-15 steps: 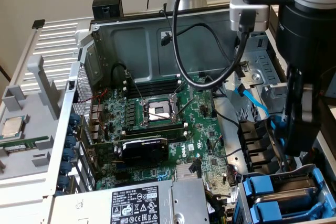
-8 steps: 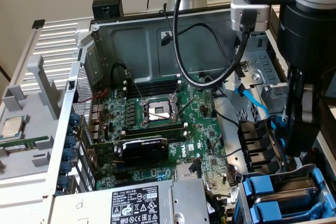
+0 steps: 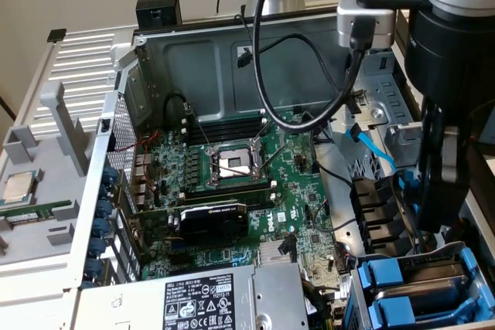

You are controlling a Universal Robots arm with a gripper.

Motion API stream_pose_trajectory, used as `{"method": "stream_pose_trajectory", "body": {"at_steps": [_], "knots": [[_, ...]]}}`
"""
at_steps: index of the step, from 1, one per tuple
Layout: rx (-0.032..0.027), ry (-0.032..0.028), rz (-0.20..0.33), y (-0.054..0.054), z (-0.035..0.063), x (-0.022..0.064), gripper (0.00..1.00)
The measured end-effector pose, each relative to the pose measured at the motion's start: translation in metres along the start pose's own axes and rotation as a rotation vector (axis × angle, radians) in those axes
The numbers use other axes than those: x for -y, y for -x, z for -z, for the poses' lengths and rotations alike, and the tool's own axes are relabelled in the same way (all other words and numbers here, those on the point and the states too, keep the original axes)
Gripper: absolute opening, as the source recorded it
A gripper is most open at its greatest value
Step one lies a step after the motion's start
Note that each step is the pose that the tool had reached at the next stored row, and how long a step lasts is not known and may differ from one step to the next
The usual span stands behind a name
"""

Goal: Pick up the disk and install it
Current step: 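Insert the first disk wire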

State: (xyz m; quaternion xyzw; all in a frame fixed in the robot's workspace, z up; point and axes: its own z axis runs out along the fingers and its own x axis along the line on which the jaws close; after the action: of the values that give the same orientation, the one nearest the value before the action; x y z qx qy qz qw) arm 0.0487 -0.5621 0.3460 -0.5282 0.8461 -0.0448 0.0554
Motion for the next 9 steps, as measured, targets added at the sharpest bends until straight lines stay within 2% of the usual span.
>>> {"method": "stream_pose_trajectory", "body": {"at_steps": [3, 4, 5, 7, 8, 9], "knots": [[0.0001, 0.0001, 0.000, 0.0000, 0.0000, -0.0002, 0.60], [0.0001, 0.0001, 0.000, 0.0000, 0.0000, -0.0002, 0.53], [0.0000, 0.0001, 0.000, 0.0000, 0.0000, -0.0002, 0.53], [0.0001, 0.0000, 0.000, 0.0000, 0.0000, -0.0002, 0.41], [0.0000, 0.0001, 0.000, 0.0000, 0.0000, -0.0002, 0.41], [0.0001, 0.0000, 0.000, 0.0000, 0.0000, -0.0002, 0.35]]}}
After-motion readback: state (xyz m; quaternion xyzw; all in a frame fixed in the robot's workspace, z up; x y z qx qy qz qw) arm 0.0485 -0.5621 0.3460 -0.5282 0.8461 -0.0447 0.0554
